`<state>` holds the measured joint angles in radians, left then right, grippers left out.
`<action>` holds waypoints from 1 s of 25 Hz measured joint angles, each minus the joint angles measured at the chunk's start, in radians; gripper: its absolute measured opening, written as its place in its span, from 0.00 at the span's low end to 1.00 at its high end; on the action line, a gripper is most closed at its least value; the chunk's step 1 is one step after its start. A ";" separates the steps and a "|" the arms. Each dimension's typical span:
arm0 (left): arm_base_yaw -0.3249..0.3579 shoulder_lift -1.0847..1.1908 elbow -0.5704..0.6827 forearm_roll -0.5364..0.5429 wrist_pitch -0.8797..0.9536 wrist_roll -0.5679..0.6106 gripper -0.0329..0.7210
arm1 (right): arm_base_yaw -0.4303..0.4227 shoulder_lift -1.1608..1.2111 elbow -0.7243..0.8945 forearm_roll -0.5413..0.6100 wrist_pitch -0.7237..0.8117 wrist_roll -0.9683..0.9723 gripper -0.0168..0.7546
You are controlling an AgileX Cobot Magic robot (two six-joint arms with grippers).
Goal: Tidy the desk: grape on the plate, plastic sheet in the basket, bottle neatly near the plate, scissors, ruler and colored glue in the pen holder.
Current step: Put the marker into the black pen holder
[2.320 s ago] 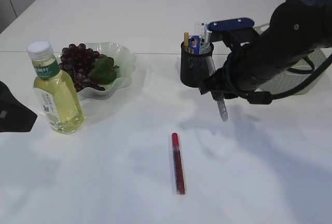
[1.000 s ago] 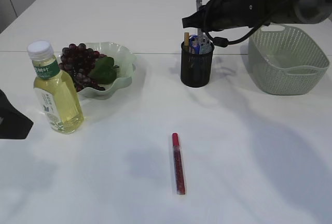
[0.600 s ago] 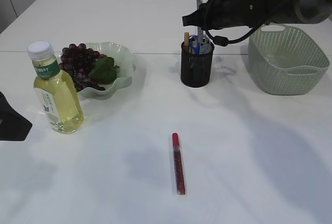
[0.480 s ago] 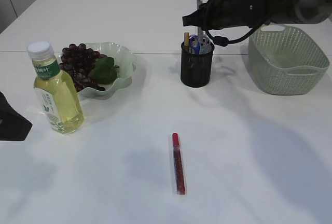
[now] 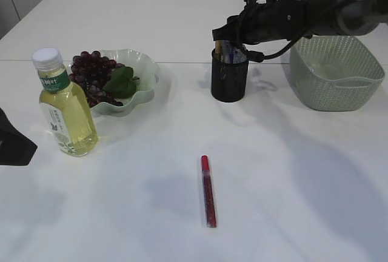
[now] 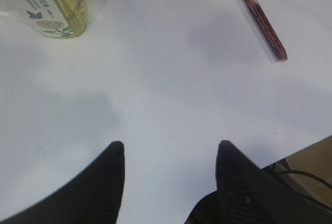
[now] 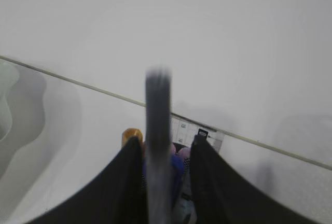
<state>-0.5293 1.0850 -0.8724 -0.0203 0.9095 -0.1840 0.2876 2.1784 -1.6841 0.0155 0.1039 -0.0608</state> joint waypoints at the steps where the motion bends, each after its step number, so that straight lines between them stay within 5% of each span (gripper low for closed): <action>1: 0.000 0.000 0.000 0.000 0.000 0.000 0.59 | 0.000 0.000 0.000 0.000 0.007 0.000 0.45; 4: 0.000 0.000 0.000 0.000 0.000 0.000 0.59 | 0.000 0.000 -0.009 0.021 0.076 0.003 0.57; 10: 0.000 0.000 0.000 0.000 0.000 0.000 0.59 | 0.000 -0.034 -0.118 0.092 0.412 0.006 0.60; 17: 0.000 0.000 0.000 -0.016 0.012 0.000 0.59 | 0.000 -0.067 -0.289 0.235 1.050 0.008 0.61; 25: 0.000 0.000 0.000 -0.022 0.017 0.000 0.59 | 0.040 -0.071 -0.283 0.297 1.119 0.038 0.61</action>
<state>-0.5293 1.0850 -0.8724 -0.0424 0.9263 -0.1840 0.3280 2.1074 -1.9672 0.3121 1.2228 -0.0225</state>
